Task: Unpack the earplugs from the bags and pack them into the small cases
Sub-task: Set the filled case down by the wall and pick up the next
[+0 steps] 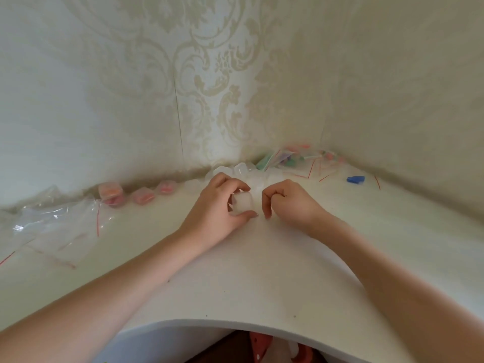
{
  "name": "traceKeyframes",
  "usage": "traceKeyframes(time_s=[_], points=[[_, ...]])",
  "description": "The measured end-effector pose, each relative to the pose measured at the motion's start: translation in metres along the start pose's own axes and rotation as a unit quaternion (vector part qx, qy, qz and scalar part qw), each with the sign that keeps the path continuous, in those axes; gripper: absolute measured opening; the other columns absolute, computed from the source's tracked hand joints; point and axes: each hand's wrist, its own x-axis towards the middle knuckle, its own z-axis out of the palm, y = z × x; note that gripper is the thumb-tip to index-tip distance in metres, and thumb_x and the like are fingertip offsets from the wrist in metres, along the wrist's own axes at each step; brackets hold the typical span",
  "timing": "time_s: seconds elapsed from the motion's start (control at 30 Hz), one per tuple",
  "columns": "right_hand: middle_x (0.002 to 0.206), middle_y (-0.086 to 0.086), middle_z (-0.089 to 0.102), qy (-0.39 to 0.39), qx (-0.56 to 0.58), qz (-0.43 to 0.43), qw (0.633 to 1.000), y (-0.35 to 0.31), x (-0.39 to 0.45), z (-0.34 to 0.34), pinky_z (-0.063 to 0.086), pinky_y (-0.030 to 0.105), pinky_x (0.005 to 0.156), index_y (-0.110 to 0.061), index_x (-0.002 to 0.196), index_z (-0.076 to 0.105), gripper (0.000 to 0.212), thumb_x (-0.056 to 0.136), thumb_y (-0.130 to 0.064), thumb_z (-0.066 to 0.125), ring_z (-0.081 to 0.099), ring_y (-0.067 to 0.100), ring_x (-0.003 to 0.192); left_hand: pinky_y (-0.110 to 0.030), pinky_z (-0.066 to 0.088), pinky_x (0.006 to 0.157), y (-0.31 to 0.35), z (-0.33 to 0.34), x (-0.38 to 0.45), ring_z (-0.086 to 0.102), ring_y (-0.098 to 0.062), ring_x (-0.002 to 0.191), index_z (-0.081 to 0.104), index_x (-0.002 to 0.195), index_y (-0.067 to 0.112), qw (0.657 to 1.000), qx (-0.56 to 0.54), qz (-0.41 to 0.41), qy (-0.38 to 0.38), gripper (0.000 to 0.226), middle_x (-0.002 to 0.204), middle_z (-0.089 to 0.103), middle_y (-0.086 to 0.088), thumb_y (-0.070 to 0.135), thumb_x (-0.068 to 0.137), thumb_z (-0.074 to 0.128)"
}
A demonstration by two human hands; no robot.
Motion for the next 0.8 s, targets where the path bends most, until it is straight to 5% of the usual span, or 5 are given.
traceKeyframes(time_s=[0.23,0.43,0.67,0.8], points=[[0.031,-0.017,0.039,0.062,0.059,0.04,0.996,-0.004,0.002,0.005,0.024,0.017,0.043,-0.016,0.07,0.07,0.041,0.082,0.001,0.034,0.037,0.002,0.034,-0.004,0.036,0.069,0.007,0.002,-0.002,0.049,0.004,0.077,0.067,0.104,0.013,0.999,-0.008,0.041,-0.022,0.042,0.091,0.042,0.016,0.009,0.065,0.083],[0.039,-0.015,0.038,0.02,0.087,0.024,0.996,-0.007,-0.001,-0.001,0.029,0.022,0.049,-0.026,0.094,0.07,0.022,0.098,-0.025,0.048,0.03,0.004,0.04,-0.005,0.037,0.064,0.009,0.0,-0.002,0.049,0.005,0.069,0.065,0.104,0.014,1.0,-0.026,0.013,0.004,0.041,0.09,0.043,0.015,0.004,0.067,0.08],[0.046,-0.003,0.03,-0.031,0.147,0.019,0.989,-0.017,-0.006,-0.001,0.025,0.023,0.044,-0.022,0.086,0.073,0.041,0.08,-0.059,0.057,0.026,0.013,0.042,-0.004,0.037,0.062,0.007,-0.002,-0.002,0.049,0.002,0.064,0.064,0.097,0.01,0.999,-0.014,-0.005,0.044,0.036,0.093,0.049,0.002,0.002,0.067,0.08],[0.044,-0.006,0.029,-0.018,0.111,0.003,0.994,-0.019,-0.008,0.001,0.019,0.026,0.048,-0.026,0.084,0.072,0.024,0.079,-0.049,0.068,0.022,0.014,0.046,-0.009,0.043,0.063,0.008,-0.001,-0.002,0.052,-0.008,0.071,0.063,0.103,0.012,0.999,-0.023,0.002,0.029,0.042,0.097,0.05,0.0,0.004,0.067,0.081]])
